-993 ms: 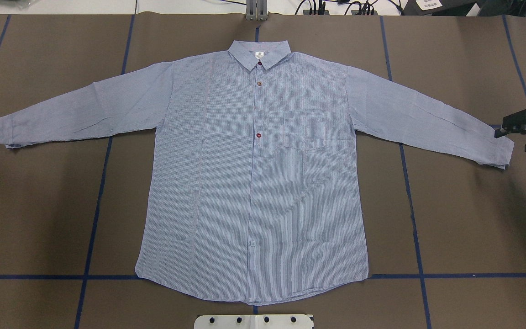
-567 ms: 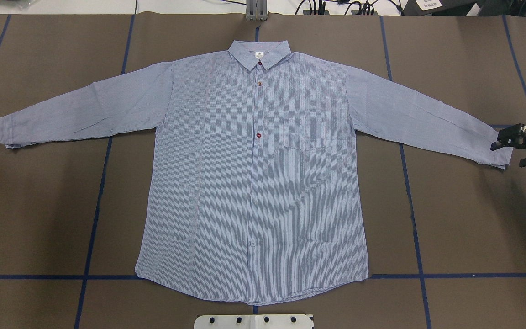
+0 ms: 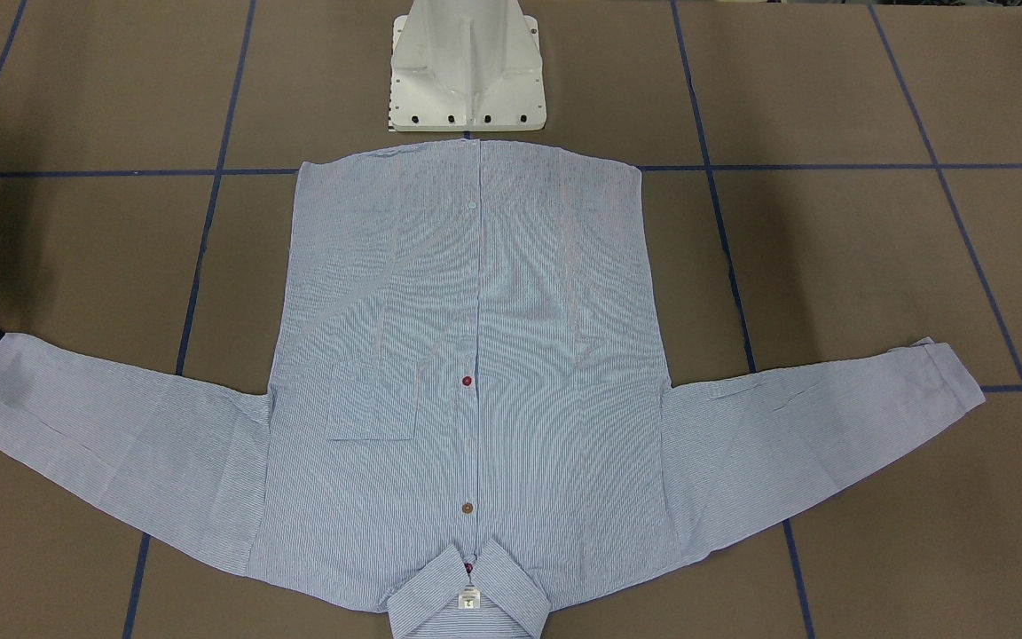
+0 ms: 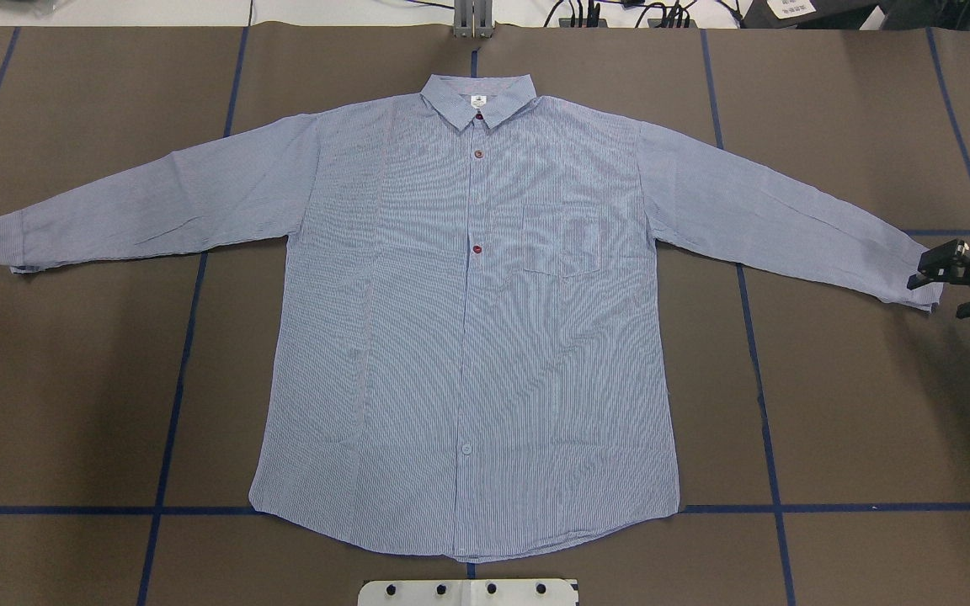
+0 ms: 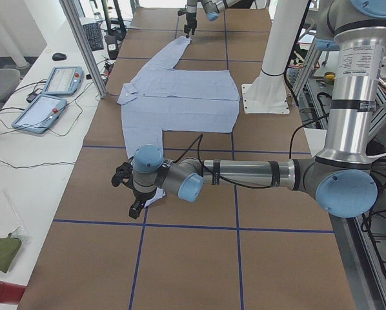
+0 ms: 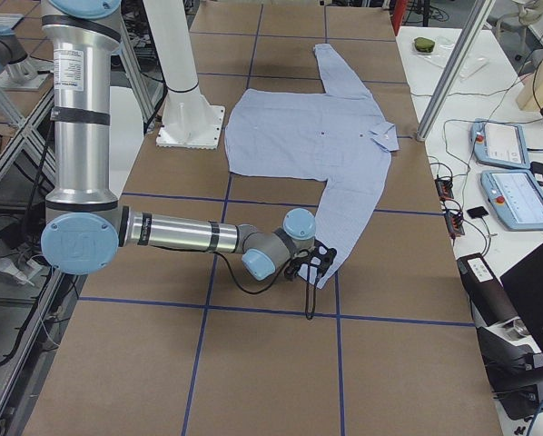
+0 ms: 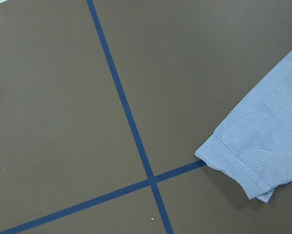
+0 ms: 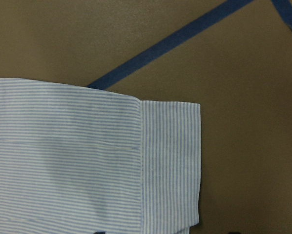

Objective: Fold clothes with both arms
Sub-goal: 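Lower the right gripper to the cuff of the sleeve nearest it and grasp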

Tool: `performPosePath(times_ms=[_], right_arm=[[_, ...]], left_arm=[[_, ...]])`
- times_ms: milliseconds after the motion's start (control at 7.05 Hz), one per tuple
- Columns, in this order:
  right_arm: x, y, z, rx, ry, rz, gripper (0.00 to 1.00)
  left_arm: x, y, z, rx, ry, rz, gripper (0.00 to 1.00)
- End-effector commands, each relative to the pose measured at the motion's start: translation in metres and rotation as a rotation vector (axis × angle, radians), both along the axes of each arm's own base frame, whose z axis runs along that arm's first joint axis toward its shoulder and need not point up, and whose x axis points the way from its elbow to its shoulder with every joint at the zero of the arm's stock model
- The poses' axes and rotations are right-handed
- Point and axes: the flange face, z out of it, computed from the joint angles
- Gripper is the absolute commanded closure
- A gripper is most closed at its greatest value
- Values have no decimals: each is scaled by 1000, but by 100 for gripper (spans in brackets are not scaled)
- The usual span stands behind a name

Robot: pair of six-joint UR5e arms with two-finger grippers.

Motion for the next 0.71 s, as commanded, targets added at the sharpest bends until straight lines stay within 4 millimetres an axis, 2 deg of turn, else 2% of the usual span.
performPosePath(times_ms=[0, 284, 567], right_arm=[[-2, -3, 1, -8, 2, 7, 23], [-3, -5, 6, -18, 5, 8, 26], [-4, -8, 4, -19, 3, 11, 34]], left_arm=[[0, 0, 0, 1, 0, 1, 1], [0, 0, -1, 4, 0, 1, 1], [0, 0, -1, 4, 0, 1, 1]])
